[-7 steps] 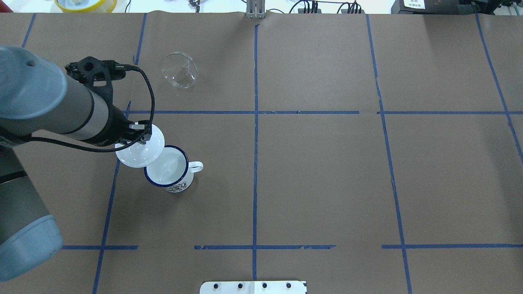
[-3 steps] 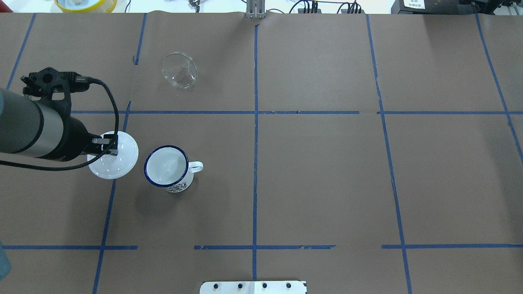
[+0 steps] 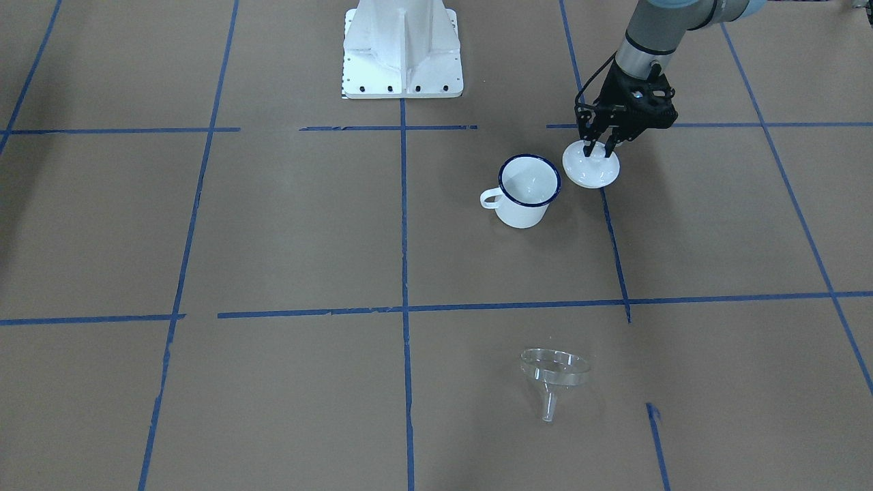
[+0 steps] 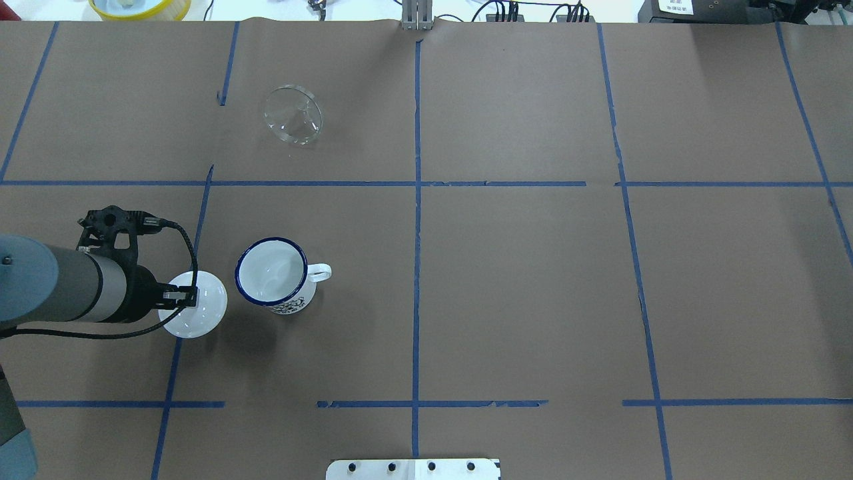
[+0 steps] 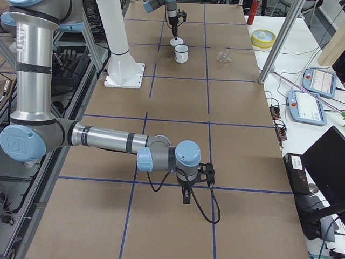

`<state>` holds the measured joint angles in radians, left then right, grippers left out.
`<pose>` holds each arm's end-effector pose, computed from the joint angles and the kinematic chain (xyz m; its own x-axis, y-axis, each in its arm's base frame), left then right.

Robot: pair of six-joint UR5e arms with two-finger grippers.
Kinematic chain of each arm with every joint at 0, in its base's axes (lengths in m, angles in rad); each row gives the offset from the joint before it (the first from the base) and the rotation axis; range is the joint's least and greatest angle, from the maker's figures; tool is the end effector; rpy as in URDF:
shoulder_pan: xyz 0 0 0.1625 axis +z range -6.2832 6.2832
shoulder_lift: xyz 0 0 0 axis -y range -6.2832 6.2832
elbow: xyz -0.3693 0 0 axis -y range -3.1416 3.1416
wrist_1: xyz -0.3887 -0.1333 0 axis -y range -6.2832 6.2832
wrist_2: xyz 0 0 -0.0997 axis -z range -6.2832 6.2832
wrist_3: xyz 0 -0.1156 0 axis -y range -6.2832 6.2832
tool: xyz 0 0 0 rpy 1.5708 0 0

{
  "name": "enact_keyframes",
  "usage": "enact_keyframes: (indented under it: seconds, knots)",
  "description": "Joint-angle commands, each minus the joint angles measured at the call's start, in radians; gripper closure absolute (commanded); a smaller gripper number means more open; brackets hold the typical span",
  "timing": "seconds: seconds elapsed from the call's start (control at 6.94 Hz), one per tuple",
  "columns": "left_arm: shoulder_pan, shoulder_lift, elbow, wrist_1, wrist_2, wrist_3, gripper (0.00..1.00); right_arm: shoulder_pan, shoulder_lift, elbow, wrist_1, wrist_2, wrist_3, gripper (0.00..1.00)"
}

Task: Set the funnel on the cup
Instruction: 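Set the funnel on the table beside the mug and release it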

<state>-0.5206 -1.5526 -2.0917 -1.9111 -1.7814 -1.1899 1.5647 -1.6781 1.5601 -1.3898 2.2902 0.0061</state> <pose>0.3661 -0.3357 0.3452 0.6662 0.0371 -0.7448 0.1113 0.9826 0.1485 0.0544 -0.4518 0.6559 0.7520 -0.0400 0.6580 0.0015 0.9983 0.0589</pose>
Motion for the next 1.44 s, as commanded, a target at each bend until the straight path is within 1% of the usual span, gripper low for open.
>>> enact_keyframes:
  seconds: [0.0, 0.14, 0.29, 0.43, 0.58, 0.72, 0.86, 1.01, 1.15, 1.3]
  knots:
    - [0.025, 0.000, 0.064, -0.080, 0.013, -0.014, 1.00, 0.000, 0.000, 0.000, 0.000, 0.000, 0.000, 0.00]
    - [0.027, 0.000, 0.065, -0.080, 0.013, -0.008, 0.95, 0.000, 0.000, 0.000, 0.000, 0.000, 0.000, 0.00]
    - [0.028, 0.000, 0.065, -0.082, 0.013, -0.005, 0.65, 0.000, 0.000, 0.000, 0.000, 0.000, 0.000, 0.00]
    - [0.037, 0.000, 0.065, -0.080, 0.013, -0.007, 0.42, 0.000, 0.000, 0.000, 0.000, 0.000, 0.000, 0.00]
    - [0.042, 0.000, 0.065, -0.080, 0.019, -0.007, 0.26, 0.000, 0.000, 0.000, 0.000, 0.000, 0.000, 0.00]
    - [0.042, 0.000, 0.065, -0.080, 0.049, -0.013, 0.02, 0.000, 0.000, 0.000, 0.000, 0.000, 0.000, 0.00]
    - [0.031, 0.002, 0.052, -0.082, 0.053, -0.004, 0.00, 0.000, 0.000, 0.000, 0.000, 0.000, 0.000, 0.00]
    - [-0.007, 0.012, -0.020, -0.080, 0.039, -0.002, 0.00, 0.000, 0.000, 0.000, 0.000, 0.000, 0.000, 0.00]
    - [-0.083, 0.000, -0.084, -0.077, 0.018, -0.020, 0.00, 0.000, 0.000, 0.000, 0.000, 0.000, 0.000, 0.00]
    - [-0.128, -0.045, -0.080, -0.081, -0.002, -0.116, 0.00, 0.000, 0.000, 0.000, 0.000, 0.000, 0.000, 0.00]
